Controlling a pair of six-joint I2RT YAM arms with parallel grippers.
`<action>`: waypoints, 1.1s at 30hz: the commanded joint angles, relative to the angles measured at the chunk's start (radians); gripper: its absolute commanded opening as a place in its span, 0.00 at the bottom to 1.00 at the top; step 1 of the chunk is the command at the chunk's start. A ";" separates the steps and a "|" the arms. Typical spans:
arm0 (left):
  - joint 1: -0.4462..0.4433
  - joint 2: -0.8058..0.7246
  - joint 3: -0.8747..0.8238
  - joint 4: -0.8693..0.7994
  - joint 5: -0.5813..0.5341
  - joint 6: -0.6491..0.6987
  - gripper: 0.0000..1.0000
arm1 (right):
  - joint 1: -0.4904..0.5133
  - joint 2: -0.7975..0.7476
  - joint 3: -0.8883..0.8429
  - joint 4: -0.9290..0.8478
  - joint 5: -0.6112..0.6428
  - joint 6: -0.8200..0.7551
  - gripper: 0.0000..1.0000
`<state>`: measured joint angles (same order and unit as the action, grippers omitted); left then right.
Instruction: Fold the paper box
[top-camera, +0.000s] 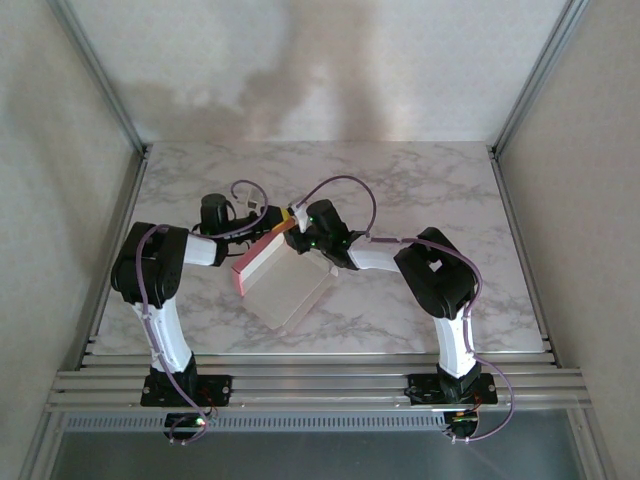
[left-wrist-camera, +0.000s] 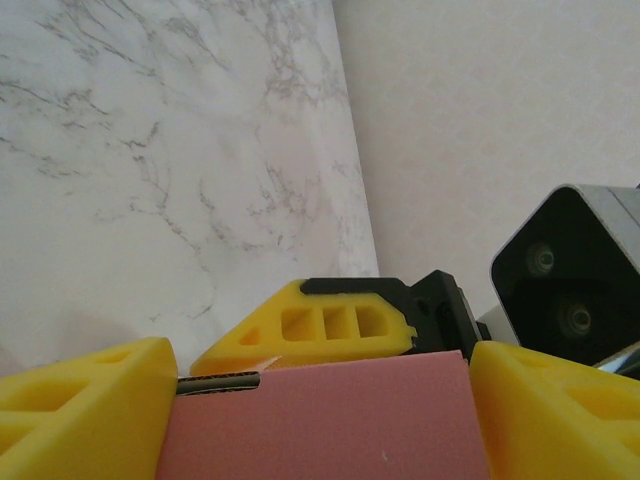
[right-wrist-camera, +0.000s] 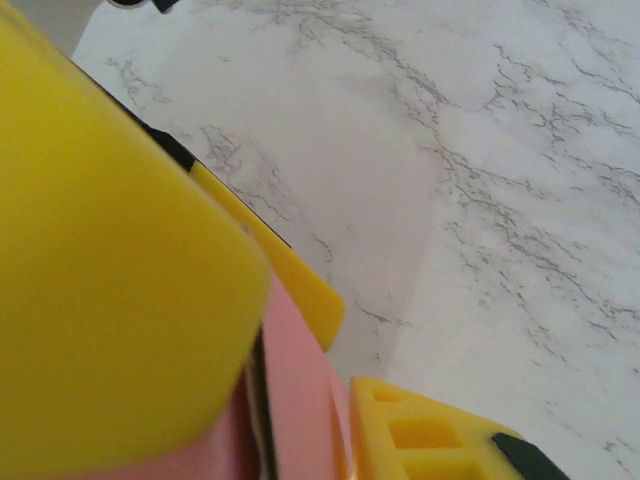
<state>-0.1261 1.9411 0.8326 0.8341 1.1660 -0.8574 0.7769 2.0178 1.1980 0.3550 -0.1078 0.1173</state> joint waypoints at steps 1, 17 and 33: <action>-0.009 0.004 0.026 -0.026 0.033 0.025 0.76 | 0.007 0.004 0.035 0.006 -0.009 0.005 0.21; -0.024 0.002 0.037 -0.065 0.021 0.042 0.76 | 0.026 0.060 0.126 -0.138 0.221 -0.014 0.00; -0.026 -0.003 0.053 -0.130 0.003 0.084 0.76 | 0.015 0.048 0.111 -0.167 0.069 0.048 0.20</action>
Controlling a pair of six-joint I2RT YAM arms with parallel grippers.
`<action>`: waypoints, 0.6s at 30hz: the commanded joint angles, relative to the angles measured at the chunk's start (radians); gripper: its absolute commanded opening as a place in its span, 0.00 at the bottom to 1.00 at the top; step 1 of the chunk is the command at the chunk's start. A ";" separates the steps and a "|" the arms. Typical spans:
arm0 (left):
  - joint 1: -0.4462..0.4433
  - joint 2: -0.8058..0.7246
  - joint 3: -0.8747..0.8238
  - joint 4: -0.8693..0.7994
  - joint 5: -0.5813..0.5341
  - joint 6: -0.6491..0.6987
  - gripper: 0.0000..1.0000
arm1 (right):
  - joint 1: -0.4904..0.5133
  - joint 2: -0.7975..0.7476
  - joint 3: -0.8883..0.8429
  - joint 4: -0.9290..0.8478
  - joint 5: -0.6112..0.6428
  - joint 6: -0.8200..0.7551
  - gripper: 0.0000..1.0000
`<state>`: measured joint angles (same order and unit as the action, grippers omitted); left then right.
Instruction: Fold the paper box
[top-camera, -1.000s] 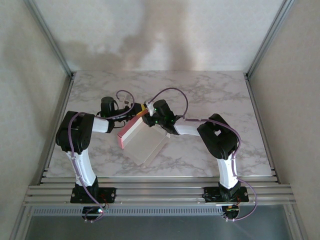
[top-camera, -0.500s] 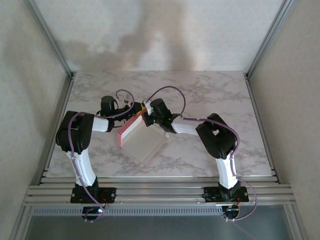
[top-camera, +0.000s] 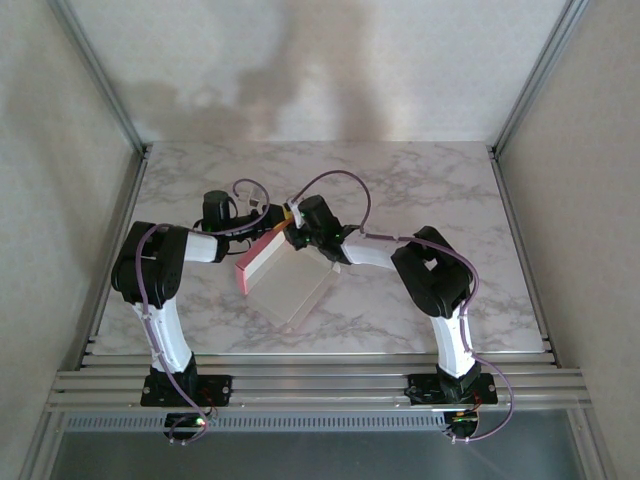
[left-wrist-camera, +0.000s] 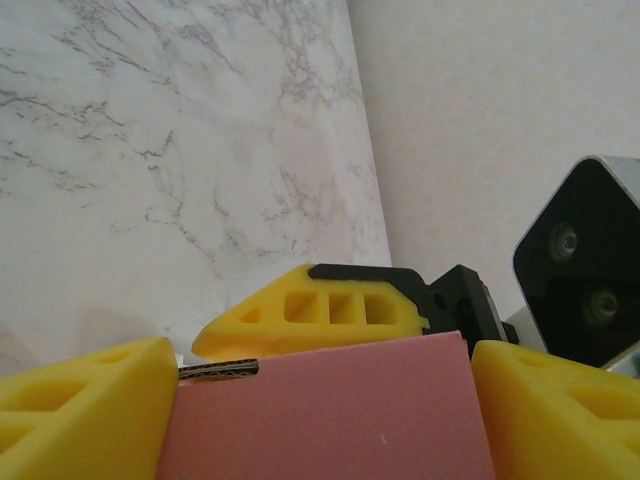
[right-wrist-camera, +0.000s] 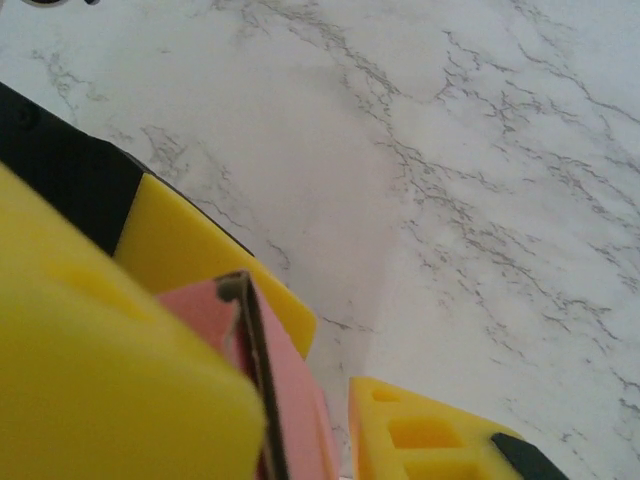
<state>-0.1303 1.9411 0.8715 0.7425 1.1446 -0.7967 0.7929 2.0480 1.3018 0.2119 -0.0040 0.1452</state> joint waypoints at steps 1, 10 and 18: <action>-0.024 -0.002 0.015 -0.038 0.024 0.024 0.76 | -0.001 0.024 0.016 -0.035 -0.029 0.023 0.19; -0.030 -0.005 0.019 -0.049 0.023 0.028 0.76 | -0.003 0.082 0.091 -0.109 0.060 0.070 0.09; -0.038 -0.006 0.029 -0.076 0.018 0.041 0.76 | 0.009 0.107 0.145 -0.213 0.199 0.035 0.05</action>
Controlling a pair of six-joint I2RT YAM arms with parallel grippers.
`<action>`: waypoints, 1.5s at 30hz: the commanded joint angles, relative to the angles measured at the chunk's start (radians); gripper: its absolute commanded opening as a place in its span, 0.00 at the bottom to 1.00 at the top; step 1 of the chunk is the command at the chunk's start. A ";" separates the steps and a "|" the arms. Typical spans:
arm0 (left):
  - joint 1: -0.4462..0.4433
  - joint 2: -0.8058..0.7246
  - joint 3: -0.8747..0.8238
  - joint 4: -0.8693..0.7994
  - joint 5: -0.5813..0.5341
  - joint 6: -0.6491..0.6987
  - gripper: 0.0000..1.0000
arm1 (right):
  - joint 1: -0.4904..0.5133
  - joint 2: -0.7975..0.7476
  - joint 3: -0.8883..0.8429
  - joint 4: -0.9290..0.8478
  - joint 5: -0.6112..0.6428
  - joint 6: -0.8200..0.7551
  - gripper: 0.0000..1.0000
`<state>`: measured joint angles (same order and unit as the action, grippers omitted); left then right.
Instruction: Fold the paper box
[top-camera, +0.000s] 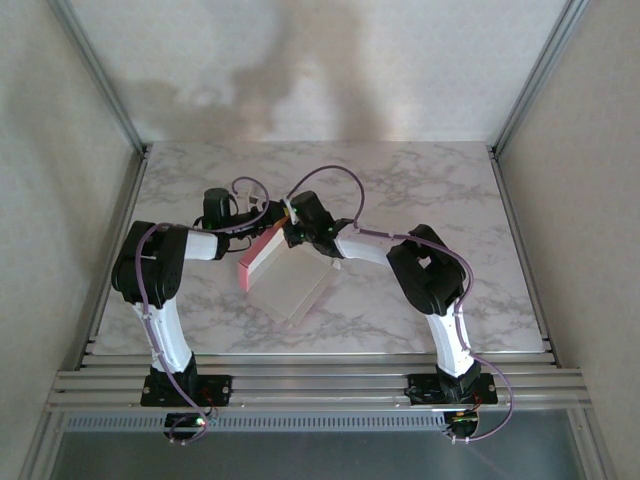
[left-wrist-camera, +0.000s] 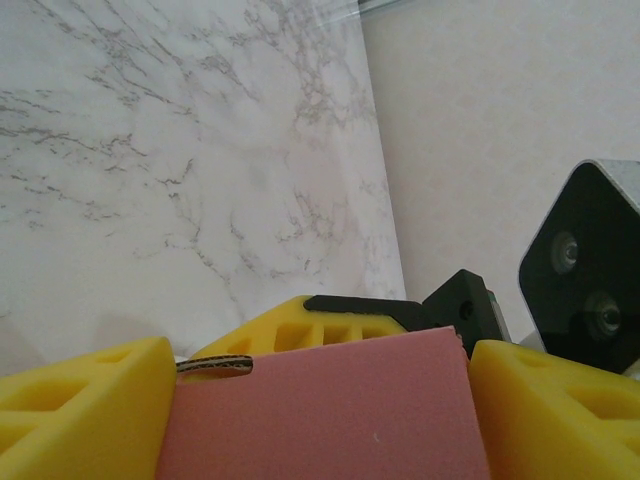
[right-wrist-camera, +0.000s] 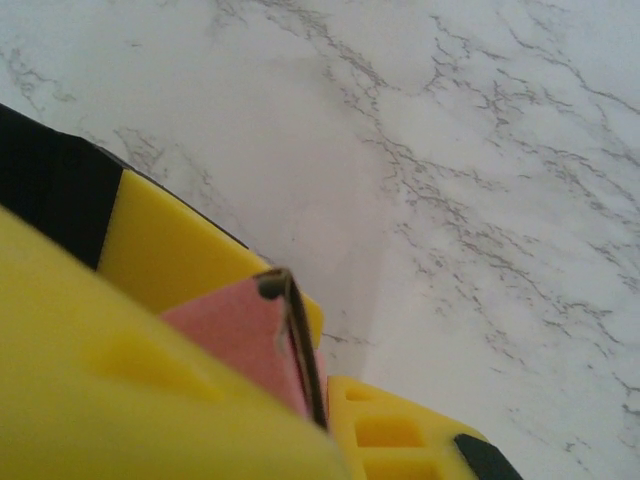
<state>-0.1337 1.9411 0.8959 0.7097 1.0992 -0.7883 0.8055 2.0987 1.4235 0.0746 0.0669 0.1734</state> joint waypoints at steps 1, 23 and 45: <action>-0.035 -0.007 0.005 -0.042 0.064 0.032 0.76 | -0.004 0.054 0.023 -0.082 0.133 0.005 0.05; 0.015 -0.193 0.120 -0.515 -0.213 0.288 0.99 | -0.040 -0.375 -0.340 -0.106 -0.190 0.097 0.56; -0.107 -0.462 0.125 -1.024 -0.617 0.543 0.99 | 0.031 -0.657 -0.668 -0.163 -0.103 0.951 0.49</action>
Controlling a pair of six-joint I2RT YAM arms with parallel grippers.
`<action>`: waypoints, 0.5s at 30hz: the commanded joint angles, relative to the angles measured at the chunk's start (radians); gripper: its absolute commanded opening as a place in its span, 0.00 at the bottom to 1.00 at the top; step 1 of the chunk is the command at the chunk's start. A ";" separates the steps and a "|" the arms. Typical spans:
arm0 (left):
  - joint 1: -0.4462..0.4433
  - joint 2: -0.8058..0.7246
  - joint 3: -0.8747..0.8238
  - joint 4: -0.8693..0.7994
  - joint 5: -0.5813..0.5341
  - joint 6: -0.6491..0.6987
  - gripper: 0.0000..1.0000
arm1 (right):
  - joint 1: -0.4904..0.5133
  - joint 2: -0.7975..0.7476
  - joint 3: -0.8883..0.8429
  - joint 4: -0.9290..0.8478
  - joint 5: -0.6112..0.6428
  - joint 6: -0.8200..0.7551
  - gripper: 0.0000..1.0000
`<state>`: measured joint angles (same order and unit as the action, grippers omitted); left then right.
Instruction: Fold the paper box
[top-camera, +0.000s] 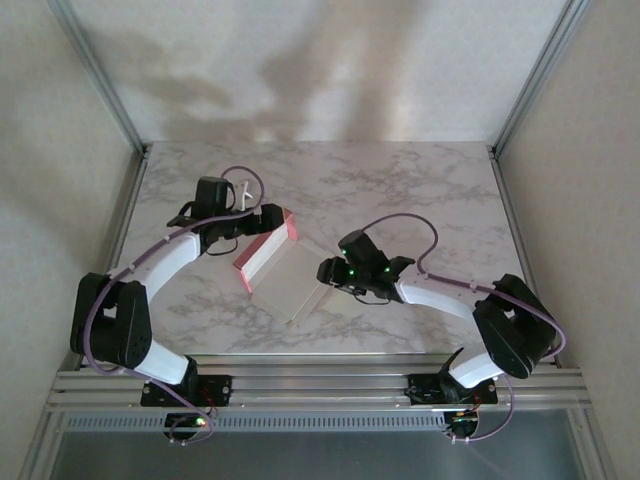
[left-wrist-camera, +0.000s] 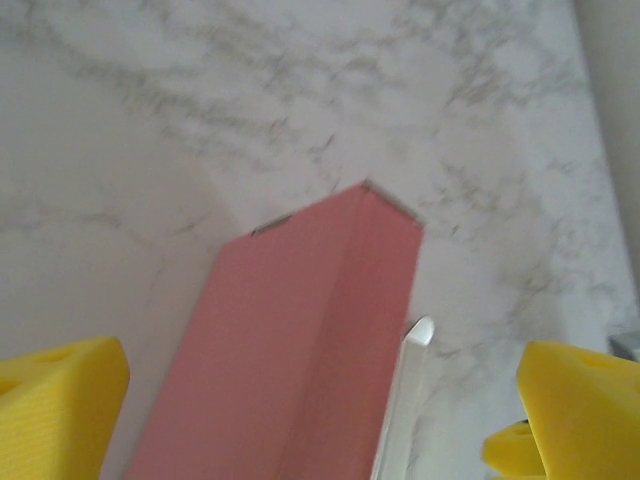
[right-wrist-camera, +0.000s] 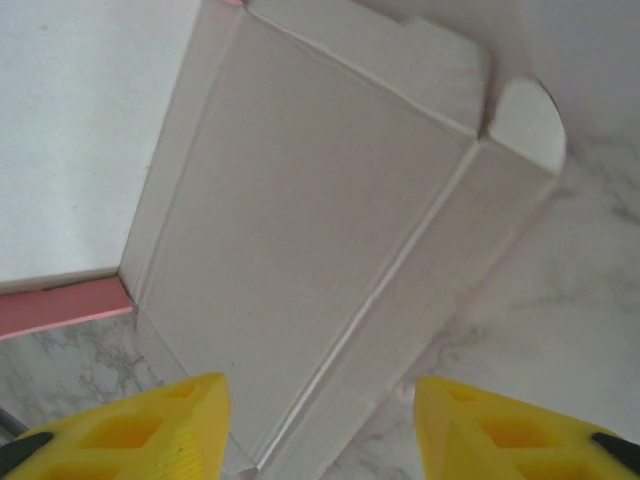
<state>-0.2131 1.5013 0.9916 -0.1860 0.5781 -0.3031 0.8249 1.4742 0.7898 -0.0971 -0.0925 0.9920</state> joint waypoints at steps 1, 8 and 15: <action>-0.039 -0.025 0.028 -0.141 -0.114 0.061 0.99 | 0.012 -0.036 -0.049 0.026 0.061 0.149 0.48; -0.084 -0.052 0.005 -0.169 -0.190 0.057 0.99 | 0.017 -0.016 -0.094 0.088 0.082 0.227 0.42; -0.121 -0.042 0.004 -0.191 -0.226 0.046 0.99 | 0.028 0.051 -0.098 0.157 0.082 0.276 0.36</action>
<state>-0.3244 1.4769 0.9916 -0.3443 0.3946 -0.2615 0.8364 1.4944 0.7082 0.0189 -0.0444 1.2221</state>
